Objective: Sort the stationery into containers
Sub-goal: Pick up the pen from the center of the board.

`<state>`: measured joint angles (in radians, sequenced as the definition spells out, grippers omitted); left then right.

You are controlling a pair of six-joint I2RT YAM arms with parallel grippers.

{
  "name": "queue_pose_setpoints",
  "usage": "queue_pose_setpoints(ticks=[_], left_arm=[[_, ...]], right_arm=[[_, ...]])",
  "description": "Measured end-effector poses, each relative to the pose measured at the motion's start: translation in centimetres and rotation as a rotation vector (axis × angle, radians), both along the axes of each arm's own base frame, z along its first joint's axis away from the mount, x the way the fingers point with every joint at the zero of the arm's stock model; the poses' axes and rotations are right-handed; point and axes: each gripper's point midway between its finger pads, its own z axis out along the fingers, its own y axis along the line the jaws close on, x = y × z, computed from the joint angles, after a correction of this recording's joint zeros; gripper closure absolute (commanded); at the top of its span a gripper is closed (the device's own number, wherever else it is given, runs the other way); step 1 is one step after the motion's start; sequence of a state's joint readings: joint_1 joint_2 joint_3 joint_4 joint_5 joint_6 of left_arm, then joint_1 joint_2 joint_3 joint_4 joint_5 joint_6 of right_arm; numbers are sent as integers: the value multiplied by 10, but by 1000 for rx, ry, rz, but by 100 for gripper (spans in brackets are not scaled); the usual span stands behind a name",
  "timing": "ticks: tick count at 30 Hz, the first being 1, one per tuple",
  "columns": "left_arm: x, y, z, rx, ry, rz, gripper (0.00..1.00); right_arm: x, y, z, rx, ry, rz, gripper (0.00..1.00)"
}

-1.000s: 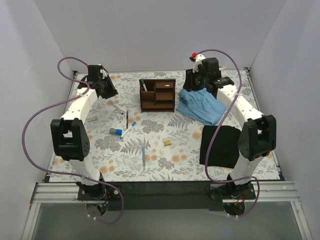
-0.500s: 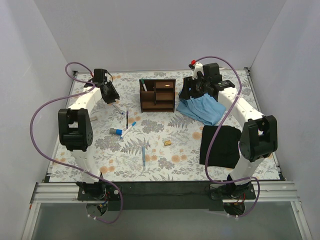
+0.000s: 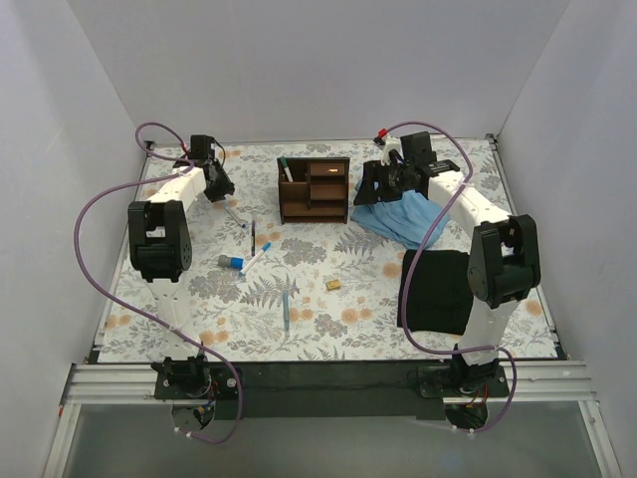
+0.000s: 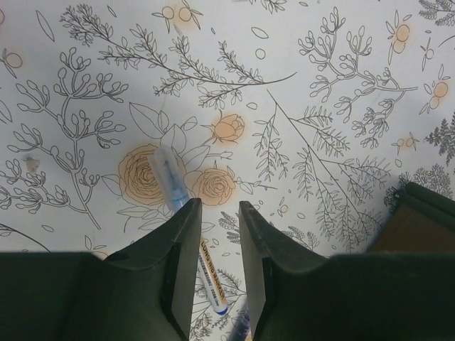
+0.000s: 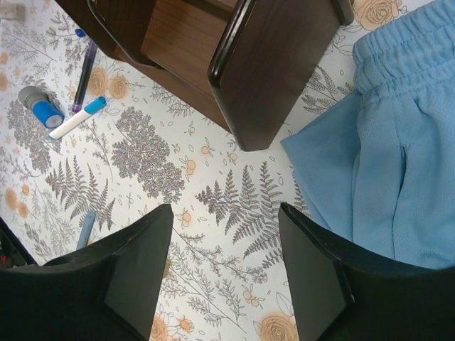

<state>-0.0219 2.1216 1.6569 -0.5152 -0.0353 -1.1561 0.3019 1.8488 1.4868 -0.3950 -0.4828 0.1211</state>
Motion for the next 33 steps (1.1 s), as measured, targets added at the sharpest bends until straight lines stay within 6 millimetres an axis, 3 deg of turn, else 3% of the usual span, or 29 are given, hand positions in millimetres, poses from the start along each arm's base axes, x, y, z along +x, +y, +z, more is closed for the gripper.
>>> queue_pose_setpoints(ticks=[9,17,27,28,31,33], left_arm=[[0,8,1,42,2,12,63],[-7,17,-5,82,36,46,67],[-3,19,-30,97,80,47,70],[-3,19,-30,97,81,46,72],[-4,19,-32,99,87,43,95],[-4,19,-31,101,87,31,100]], right_arm=[[5,-1,5,25,2,-1,29],[6,-3,2,40,19,-1,28],[6,-2,3,57,29,-4,28],[6,-3,3,59,29,-6,28],[7,-4,3,60,30,-12,28],[9,-6,4,62,28,-15,28]])
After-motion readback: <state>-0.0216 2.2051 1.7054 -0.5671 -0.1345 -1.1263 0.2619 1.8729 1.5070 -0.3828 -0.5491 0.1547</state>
